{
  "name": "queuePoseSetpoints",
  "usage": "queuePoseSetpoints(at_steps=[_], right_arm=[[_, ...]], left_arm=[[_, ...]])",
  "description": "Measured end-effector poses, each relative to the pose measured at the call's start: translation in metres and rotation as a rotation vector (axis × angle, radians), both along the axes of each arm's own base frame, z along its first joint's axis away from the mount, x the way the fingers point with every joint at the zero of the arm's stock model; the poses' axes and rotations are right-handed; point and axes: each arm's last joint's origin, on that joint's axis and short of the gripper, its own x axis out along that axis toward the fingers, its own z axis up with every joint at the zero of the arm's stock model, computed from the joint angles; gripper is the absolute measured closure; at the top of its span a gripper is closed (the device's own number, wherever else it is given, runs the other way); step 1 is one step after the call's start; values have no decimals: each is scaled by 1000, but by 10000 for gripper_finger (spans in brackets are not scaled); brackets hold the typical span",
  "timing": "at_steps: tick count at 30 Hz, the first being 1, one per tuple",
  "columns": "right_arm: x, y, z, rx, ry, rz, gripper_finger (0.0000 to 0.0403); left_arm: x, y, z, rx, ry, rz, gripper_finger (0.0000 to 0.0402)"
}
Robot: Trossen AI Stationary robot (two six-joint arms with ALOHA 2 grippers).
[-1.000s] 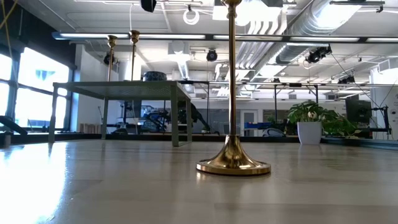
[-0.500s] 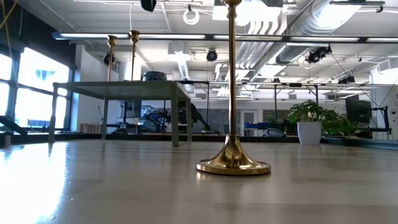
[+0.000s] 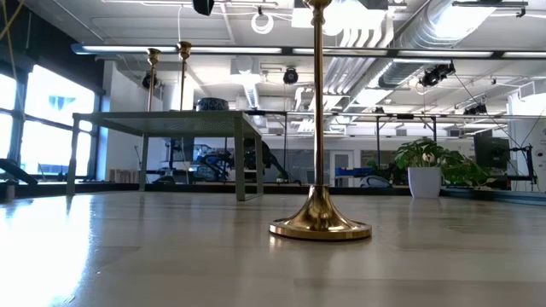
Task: Pick & Place candle stick holders
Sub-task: Put the right blue patterned round candle on the shelf
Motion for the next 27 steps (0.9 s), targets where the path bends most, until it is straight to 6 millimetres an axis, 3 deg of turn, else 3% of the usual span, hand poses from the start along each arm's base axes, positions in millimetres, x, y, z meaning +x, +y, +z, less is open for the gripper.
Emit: queuePoseSetpoints(at_steps=[27], right_arm=[[1,-1,0,0,3,-21,112]], left_arm=[[0,1,-1,-91,8,37,273]])
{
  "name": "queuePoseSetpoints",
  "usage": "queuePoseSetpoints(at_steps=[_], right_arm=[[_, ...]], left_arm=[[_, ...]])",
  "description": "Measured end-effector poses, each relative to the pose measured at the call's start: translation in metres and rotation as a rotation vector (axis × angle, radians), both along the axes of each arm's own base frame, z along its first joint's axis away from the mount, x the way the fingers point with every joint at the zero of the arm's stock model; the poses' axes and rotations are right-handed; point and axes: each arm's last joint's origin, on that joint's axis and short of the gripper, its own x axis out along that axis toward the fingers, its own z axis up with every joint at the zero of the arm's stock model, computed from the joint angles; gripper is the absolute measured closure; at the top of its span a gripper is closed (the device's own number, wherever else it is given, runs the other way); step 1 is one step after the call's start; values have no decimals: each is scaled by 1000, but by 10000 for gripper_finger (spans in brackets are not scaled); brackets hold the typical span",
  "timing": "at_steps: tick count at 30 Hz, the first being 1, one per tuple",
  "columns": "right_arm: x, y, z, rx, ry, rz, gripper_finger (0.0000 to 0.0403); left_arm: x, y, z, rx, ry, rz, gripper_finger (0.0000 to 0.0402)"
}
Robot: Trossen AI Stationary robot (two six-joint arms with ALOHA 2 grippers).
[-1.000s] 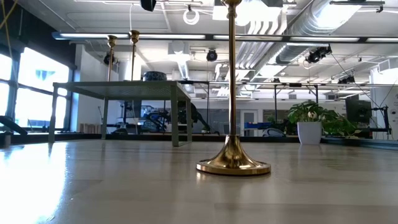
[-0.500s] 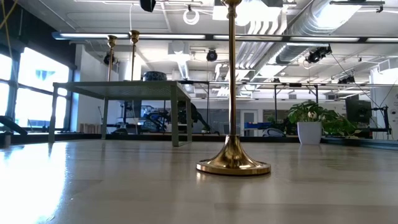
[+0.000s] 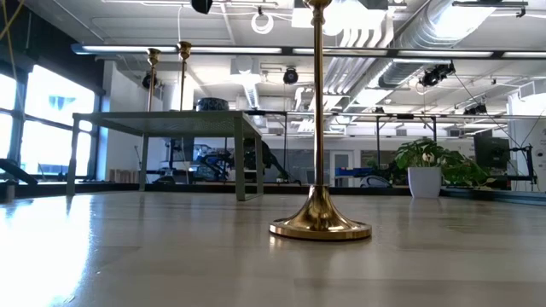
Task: Pick & Place candle stick holders
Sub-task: Put the right blue patterned round candle on the shelf
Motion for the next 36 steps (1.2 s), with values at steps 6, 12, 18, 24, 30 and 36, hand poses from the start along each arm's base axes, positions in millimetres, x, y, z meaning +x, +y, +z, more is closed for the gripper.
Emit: queuePoseSetpoints(at_steps=[6,12,18,24,30,36], right_arm=[[0,0,0,2,0,-2,112],[0,0,0,1,0,-2,111],[0,0,0,-2,-1,-1,112],[0,-1,0,-11,-3,0,111],[0,0,0,-5,2,13,111],[-1,1,-1,-1,9,23,112]], left_arm=[[0,0,0,-21,-2,11,273],[0,0,0,-51,1,29,272],[0,1,-1,-53,3,46,272],[0,2,0,-49,-9,89,272],[0,1,0,-54,-2,39,272],[0,-3,0,-36,-3,-10,272]])
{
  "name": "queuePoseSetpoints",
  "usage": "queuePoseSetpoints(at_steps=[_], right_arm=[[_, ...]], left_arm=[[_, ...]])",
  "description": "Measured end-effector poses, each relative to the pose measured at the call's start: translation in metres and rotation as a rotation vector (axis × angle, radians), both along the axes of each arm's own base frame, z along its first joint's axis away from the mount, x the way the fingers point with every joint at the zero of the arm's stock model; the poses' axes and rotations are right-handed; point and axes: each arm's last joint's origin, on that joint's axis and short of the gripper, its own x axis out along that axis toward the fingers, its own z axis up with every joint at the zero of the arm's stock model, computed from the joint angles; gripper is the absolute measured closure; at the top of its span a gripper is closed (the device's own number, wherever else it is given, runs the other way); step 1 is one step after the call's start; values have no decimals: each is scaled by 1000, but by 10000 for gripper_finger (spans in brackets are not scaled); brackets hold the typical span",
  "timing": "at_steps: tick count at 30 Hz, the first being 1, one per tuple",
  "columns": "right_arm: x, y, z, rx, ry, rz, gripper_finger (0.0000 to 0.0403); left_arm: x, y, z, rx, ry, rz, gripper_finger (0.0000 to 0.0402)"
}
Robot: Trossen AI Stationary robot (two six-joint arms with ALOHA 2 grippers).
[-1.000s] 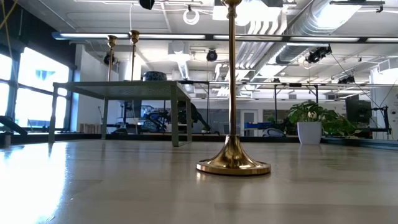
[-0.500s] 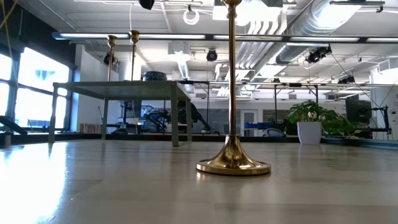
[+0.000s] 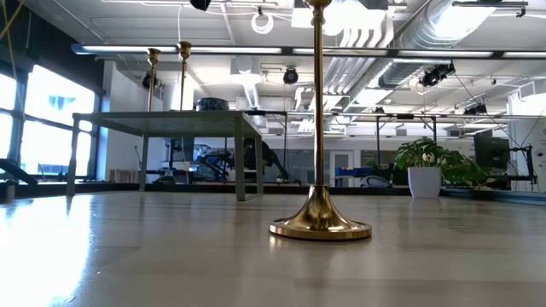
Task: Pick & Place candle stick holders
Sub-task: Put the right blue patterned round candle on the shelf
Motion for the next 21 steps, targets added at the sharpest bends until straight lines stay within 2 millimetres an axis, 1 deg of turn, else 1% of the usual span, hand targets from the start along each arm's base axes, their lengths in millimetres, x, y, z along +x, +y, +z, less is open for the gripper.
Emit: queuePoseSetpoints(at_steps=[3,5,12,16,18,21], right_arm=[[0,0,0,-1,1,0,111],[0,0,0,-2,5,-1,111],[0,0,0,-2,6,0,111],[0,0,0,-4,6,-3,112],[0,-1,0,-13,0,-14,111],[0,-4,-1,-30,7,-38,111]], left_arm=[[0,-2,0,13,-2,-3,266],[0,-2,1,12,-7,0,253],[-1,-6,2,12,-21,16,168],[-1,-7,2,14,-18,10,135],[-2,-11,1,58,-10,-27,127],[-5,-22,1,175,-7,-102,124]])
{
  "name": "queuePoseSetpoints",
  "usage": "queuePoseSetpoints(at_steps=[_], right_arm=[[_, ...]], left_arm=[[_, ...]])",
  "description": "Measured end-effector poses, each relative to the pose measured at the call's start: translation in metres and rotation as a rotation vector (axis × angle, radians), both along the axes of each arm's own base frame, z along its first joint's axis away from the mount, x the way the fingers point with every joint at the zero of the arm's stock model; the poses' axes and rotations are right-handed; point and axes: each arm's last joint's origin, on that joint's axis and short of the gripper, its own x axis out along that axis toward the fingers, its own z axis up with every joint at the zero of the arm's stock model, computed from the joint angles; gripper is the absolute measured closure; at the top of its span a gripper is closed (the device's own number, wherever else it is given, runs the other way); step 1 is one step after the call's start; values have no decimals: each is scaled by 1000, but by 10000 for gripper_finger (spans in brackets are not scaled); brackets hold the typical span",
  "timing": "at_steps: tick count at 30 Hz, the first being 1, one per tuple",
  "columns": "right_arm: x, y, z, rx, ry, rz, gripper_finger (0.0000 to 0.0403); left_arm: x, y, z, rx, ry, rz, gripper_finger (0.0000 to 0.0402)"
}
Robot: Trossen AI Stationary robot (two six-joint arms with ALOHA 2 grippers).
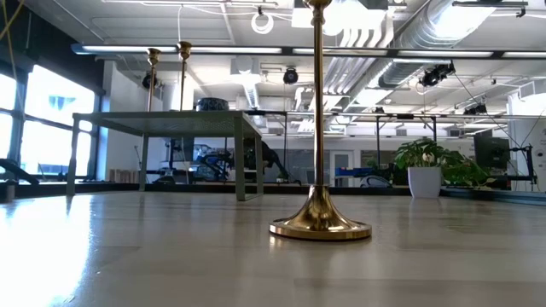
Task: Pick & Place candle stick holders
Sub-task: Put the right blue patterned round candle on the shelf
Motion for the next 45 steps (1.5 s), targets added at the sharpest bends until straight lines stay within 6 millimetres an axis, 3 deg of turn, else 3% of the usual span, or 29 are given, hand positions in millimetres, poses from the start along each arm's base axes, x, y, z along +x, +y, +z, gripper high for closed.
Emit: queuePoseSetpoints(at_steps=[15,22,45], right_arm=[[0,-4,0,33,4,-11,111],[1,-1,1,41,-9,-7,111],[1,0,2,47,-16,-8,111]], left_arm=[[-1,-1,1,60,-7,74,124],[3,16,0,66,3,135,124],[3,15,-2,36,23,80,124]])
